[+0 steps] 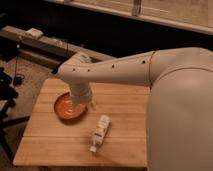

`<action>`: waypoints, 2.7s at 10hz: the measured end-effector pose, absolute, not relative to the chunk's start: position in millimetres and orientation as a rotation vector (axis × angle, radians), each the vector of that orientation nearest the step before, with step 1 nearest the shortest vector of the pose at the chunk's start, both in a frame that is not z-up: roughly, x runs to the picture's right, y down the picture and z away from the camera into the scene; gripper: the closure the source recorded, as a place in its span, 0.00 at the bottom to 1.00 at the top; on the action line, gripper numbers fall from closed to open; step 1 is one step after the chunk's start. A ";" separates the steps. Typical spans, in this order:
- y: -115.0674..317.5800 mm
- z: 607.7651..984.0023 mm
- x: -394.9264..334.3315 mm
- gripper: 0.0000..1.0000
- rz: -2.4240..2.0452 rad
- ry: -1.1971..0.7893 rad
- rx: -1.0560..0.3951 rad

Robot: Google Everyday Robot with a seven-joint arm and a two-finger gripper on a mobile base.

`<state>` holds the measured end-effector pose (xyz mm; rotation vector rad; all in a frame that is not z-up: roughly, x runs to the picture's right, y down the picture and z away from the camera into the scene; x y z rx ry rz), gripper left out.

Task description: Place the bottle in the ceramic bowl

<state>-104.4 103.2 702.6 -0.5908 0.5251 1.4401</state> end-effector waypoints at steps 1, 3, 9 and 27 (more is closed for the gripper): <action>103.2 702.6 -104.4 0.35 1.440 0.525 -0.591; 103.2 702.6 -104.4 0.35 1.440 0.525 -0.591; 103.4 702.7 -104.3 0.35 1.440 0.526 -0.591; 126.4 686.0 -61.6 0.35 1.472 0.502 -0.616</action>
